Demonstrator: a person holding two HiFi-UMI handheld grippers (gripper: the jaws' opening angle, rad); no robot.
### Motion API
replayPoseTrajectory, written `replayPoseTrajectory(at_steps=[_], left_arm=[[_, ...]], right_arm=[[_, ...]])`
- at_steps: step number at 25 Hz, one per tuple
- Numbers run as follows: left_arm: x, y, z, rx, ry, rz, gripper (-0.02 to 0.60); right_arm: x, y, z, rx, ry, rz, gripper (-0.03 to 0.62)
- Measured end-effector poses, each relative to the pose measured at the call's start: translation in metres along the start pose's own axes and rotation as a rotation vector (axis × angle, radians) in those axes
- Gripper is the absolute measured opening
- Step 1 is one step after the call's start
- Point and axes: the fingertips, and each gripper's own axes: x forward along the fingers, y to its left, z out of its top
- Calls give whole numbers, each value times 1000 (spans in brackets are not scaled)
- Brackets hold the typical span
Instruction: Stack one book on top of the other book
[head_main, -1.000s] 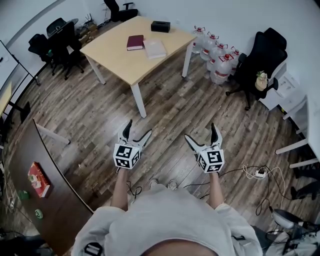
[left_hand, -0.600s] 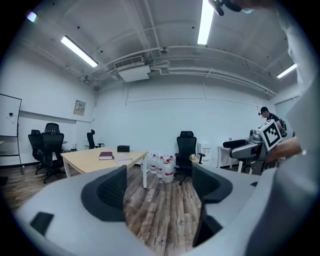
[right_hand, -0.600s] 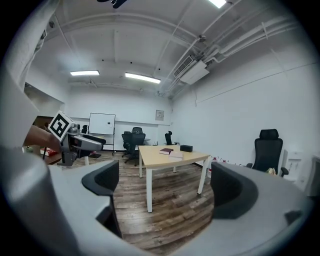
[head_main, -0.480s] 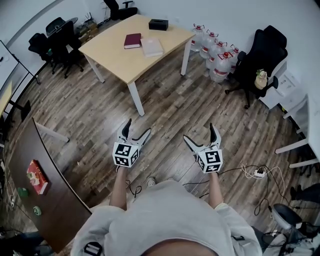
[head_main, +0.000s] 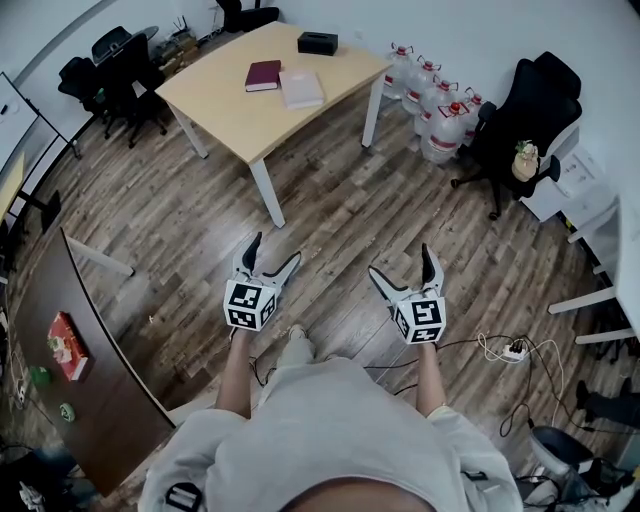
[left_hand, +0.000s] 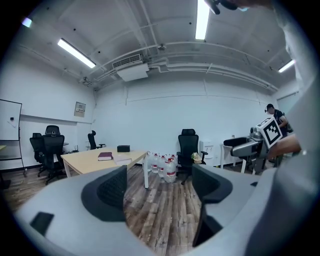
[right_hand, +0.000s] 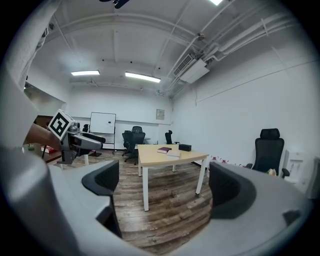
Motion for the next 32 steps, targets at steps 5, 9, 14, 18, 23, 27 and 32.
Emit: replayPoseTrajectory(at_steps=[5,9,14,18,23,27,32], left_arm=[[27,10,-2,-1,3,4,402],[55,22,-2,-3,6,-7,401],[100,49,-2,-19,10,-24,400],[143,77,0,-30,14,-45,400],[196,114,11,-43,26,-60,400],[236,143,24,-42,31,-79,400],[283,173,40,-40,30,-99,400]], right_arm=[[21,-17,-2,-8,2,-8,561],[46,-31,-3,-11,5,-18,561],[90,-50,0,-18,12,-36,561],[134,-66,5,-21,22,-53,561],[192,-89,16,-14,34,-74,561],[239,-104,29,-14,34,-88,561],[287,-125,42,-16,32,-108,561]])
